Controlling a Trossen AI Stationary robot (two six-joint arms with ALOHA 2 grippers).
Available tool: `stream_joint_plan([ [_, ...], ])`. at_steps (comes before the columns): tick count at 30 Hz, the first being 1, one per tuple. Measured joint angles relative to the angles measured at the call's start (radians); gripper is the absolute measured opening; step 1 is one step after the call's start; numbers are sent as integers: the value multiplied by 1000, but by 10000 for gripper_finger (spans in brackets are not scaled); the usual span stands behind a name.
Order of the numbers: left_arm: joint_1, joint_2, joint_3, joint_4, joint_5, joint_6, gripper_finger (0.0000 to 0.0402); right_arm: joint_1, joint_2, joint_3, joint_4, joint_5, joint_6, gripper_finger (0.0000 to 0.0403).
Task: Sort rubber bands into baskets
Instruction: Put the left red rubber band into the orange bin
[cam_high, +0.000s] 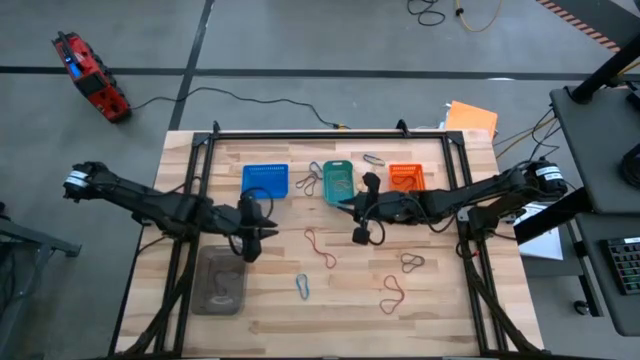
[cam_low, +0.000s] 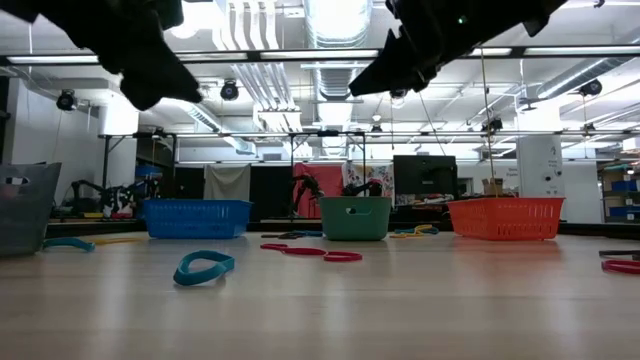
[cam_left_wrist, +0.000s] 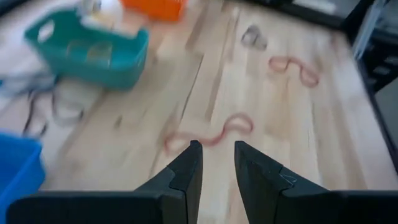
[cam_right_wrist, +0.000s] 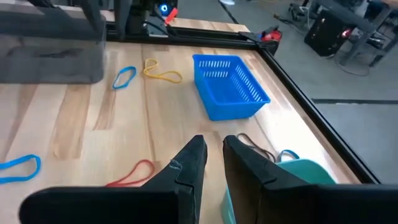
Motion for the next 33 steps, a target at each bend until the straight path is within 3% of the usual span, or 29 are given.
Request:
stream_joint_plan([
  [5, 0, 0, 134, -357, 10, -149, 77, 0, 0, 0, -3, 3, -8, 52],
  [10, 1, 0, 213, -563, 5, -276, 77, 0, 0, 0, -18, 3, -14, 52],
  [23, 25, 5, 151, -594, -54, -556, 77, 0, 0, 0, -17, 4, -27, 52],
  [33, 117, 77, 148, -644, -53, -607, 77, 0, 0, 0, -24, 4, -34, 52],
])
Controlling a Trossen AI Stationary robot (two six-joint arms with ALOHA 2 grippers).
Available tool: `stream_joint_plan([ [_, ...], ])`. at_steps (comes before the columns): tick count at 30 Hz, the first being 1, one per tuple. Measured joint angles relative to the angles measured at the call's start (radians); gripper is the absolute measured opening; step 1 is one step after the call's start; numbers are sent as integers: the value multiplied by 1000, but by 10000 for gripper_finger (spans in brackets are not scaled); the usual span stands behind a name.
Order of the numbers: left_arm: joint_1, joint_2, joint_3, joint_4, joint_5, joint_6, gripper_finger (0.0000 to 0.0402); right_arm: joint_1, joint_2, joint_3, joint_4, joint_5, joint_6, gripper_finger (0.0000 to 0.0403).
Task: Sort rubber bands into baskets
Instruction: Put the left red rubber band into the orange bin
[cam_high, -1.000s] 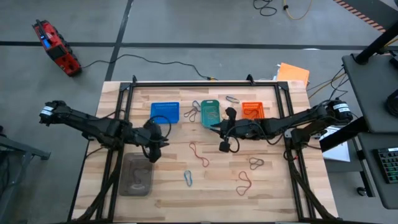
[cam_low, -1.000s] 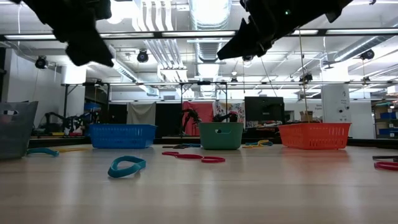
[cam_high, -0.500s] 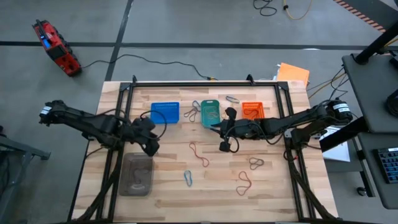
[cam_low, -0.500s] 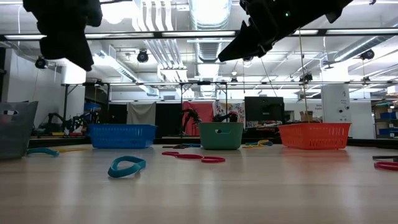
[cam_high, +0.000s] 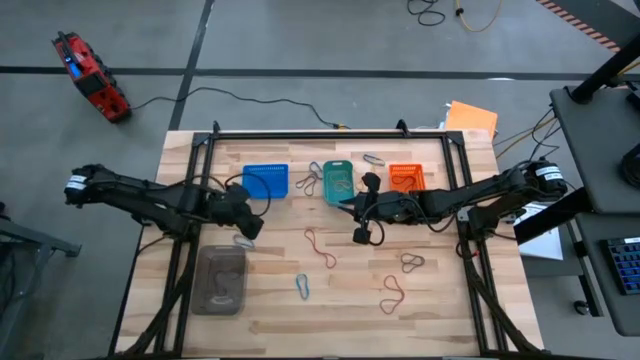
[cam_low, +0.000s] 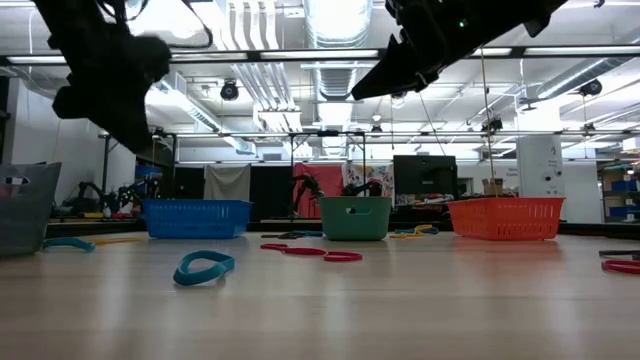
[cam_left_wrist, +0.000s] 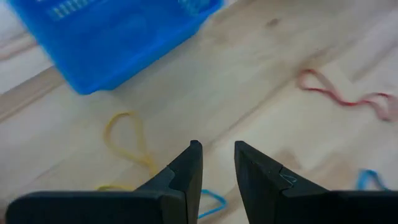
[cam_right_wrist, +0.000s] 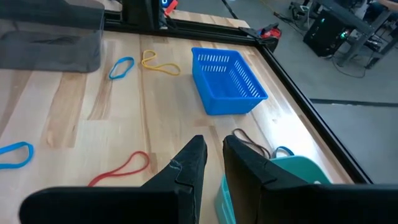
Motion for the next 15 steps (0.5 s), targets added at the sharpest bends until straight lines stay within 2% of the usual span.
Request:
stream_joint_plan([
  [5, 29, 55, 0, -1, 74, 9, 77, 0, 0, 0, 3, 0, -3, 52],
  [15, 28, 115, 56, -28, 143, 75, 77, 0, 0, 2, -35, 0, -7, 52],
])
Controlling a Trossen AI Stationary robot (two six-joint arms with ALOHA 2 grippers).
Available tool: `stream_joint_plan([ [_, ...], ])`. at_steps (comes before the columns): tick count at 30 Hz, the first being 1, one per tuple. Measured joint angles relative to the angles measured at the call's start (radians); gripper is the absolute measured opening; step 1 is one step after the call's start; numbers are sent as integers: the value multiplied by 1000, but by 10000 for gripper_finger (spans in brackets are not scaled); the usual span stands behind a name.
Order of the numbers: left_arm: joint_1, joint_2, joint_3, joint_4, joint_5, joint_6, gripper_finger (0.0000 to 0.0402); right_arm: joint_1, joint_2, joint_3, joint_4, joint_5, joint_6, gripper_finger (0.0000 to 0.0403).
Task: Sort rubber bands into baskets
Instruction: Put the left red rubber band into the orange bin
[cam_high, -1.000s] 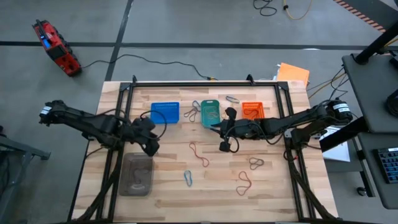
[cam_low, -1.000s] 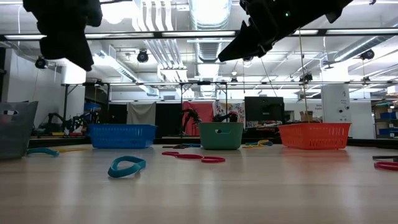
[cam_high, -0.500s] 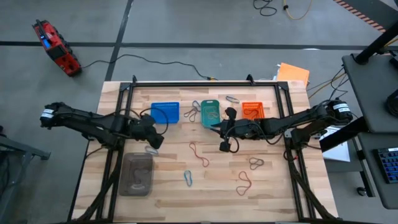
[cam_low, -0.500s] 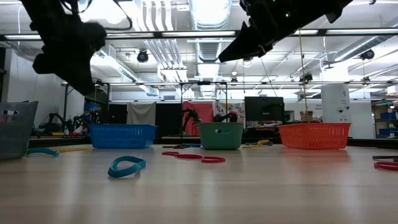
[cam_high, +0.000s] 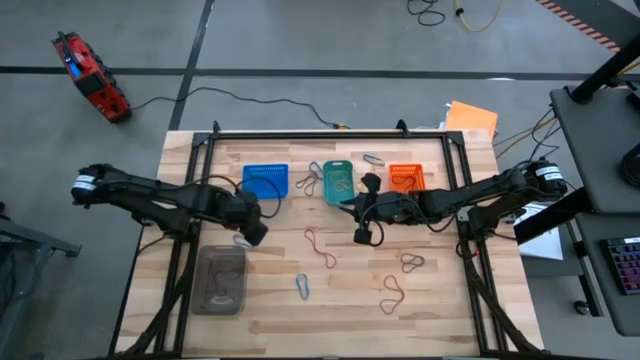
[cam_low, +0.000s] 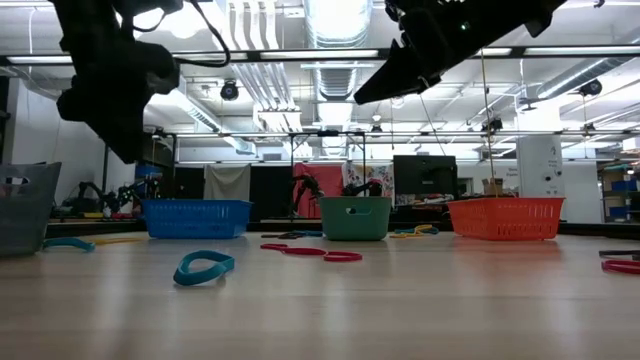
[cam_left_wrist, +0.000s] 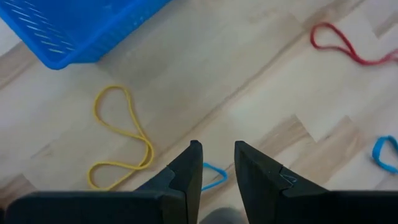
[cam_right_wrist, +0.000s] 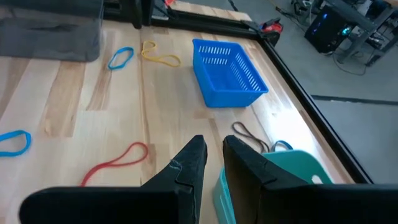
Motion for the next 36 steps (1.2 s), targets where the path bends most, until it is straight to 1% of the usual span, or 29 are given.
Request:
stream_joint_plan([
  [9, -1, 24, 2, -9, 15, 44, 77, 0, 0, 0, -8, 0, 7, 52],
  [14, -1, 28, 2, -11, 47, 134, 77, 0, 0, 16, 0, 0, -4, 52],
  [15, -1, 28, 2, -15, 66, 167, 77, 0, 0, 18, 1, 0, -4, 52],
  [17, -1, 28, 2, -37, 153, 235, 77, 0, 0, 18, -3, 0, -4, 52],
  [19, -1, 28, 2, -55, 232, 247, 77, 0, 2, 18, -2, 0, -2, 52],
  [20, -2, 28, 2, -60, 250, 232, 77, 0, 2, 18, -2, 0, -2, 52],
  [23, -4, 28, 2, -62, 241, 228, 77, 0, 2, 18, -2, 0, -2, 52],
  [27, -6, 24, 2, -69, 261, 243, 77, 0, 2, 18, -3, 0, 0, 52],
  [32, -6, 25, 2, -68, 260, 245, 77, 0, 2, 18, -12, 0, 1, 52],
  [36, -6, 26, 2, -66, 232, 244, 77, 0, 2, 18, -11, 0, 1, 52],
])
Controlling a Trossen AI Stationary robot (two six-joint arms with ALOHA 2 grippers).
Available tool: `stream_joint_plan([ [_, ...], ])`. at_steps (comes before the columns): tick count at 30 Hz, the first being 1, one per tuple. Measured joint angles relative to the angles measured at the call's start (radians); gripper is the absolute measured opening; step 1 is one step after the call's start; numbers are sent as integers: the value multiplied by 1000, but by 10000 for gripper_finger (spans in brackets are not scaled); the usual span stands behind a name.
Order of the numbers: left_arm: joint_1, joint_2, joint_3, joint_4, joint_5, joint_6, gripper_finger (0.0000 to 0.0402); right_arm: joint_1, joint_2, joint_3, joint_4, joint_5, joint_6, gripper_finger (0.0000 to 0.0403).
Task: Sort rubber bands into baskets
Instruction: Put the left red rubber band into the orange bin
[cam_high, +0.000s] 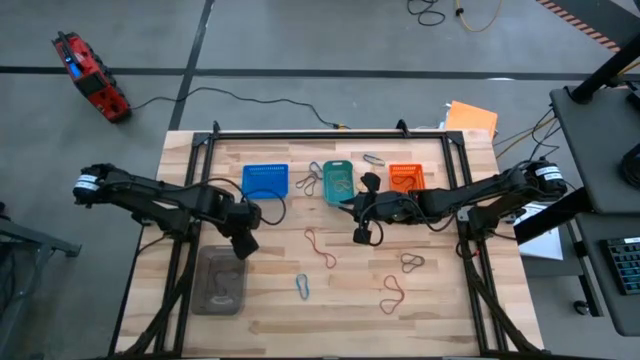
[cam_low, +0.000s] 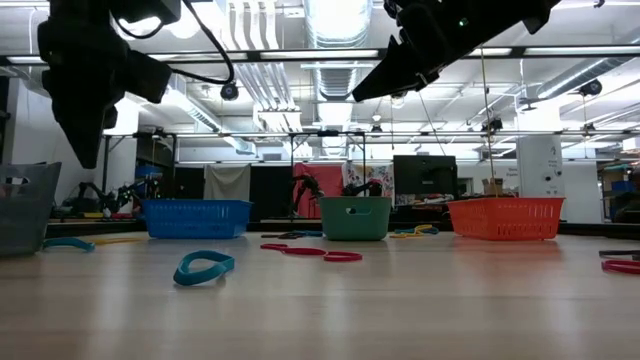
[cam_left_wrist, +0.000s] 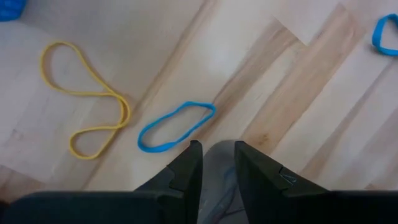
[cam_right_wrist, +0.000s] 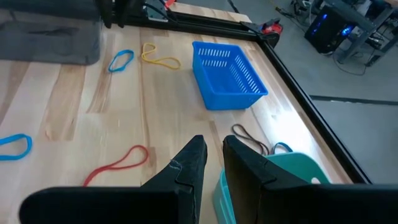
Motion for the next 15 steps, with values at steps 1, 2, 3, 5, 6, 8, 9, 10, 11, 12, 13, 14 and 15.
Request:
stream_joint_plan([
  [1, 0, 0, 0, 0, -2, 1, 77, 0, 0, 0, 0, 0, 0, 52],
  [2, 0, 0, 0, 0, -2, 1, 77, 0, 0, 0, 1, 0, 0, 52],
  [3, 0, 0, 0, 1, -2, 3, 77, 0, 0, 0, 0, 0, 6, 52],
  [5, -1, 0, 0, 3, -5, 7, 77, 0, 0, 0, 0, 0, 9, 52],
  [6, -1, 0, 0, 3, -6, 7, 77, 0, 0, 0, 0, 0, 9, 52],
  [8, -1, 0, 0, 3, -11, 7, 77, 0, 0, 0, 1, 0, 9, 52],
  [9, -1, 0, 0, 3, -12, 7, 77, 0, 0, 0, 0, 0, 8, 52],
  [10, -1, 0, 0, 3, -17, 9, 77, 0, 0, 0, 0, 0, 8, 52],
  [11, -1, 0, 0, 3, -21, 9, 77, 0, 0, 0, 0, 0, 8, 52],
  [12, -1, 0, 0, 3, -25, 10, 77, 0, 0, 0, 0, 0, 8, 52],
  [13, -1, 0, 0, 3, -28, 10, 77, 0, 0, 0, 0, 0, 8, 52],
  [14, -1, 0, 0, 6, -28, 0, 77, 0, 0, -1, 0, 0, 8, 52],
  [15, -1, 0, -1, 20, -28, -25, 77, 0, 0, -1, 0, 0, 8, 52],
])
